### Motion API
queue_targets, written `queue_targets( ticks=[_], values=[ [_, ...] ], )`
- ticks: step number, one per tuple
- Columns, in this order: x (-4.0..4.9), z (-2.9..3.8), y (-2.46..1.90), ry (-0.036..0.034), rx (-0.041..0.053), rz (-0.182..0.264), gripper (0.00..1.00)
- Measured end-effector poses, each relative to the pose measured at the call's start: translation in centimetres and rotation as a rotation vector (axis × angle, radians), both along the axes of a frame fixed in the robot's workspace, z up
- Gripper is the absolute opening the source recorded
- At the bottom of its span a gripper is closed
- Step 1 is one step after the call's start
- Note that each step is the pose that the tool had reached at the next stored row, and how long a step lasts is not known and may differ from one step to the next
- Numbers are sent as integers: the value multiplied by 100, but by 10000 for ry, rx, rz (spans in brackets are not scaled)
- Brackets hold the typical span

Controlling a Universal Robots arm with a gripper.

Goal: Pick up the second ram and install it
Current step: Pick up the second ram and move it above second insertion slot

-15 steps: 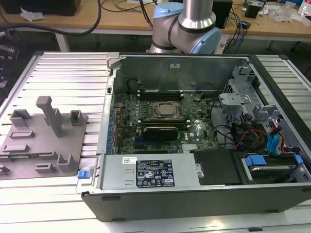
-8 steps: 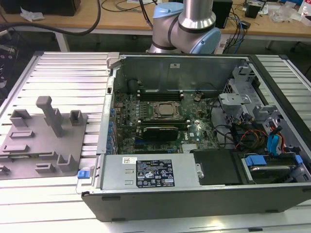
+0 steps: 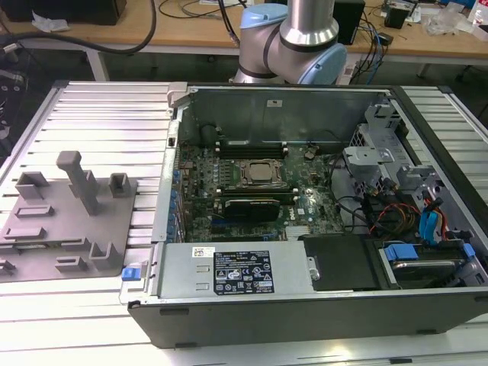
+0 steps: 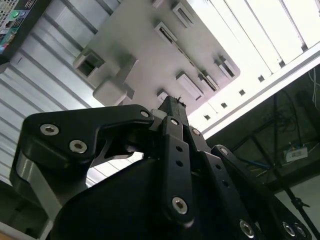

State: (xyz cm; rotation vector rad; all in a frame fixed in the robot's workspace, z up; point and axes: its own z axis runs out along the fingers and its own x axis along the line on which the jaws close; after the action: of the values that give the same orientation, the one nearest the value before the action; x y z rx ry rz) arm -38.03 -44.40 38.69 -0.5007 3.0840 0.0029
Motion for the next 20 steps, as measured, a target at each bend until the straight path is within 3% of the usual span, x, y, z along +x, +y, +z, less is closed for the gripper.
queue_targets(
  ticks=[5,8,14,16,19,20],
  values=[
    [0,0,0,-1,-55,393,11],
    [0,0,0,0,-124,916,11],
    [-1,-2,0,-1,-124,1863,11],
    [-4,-5,0,3,-93,2173,11],
    [-11,-12,1,12,118,2463,11],
    [-12,-13,1,13,119,2599,11]
  ],
)
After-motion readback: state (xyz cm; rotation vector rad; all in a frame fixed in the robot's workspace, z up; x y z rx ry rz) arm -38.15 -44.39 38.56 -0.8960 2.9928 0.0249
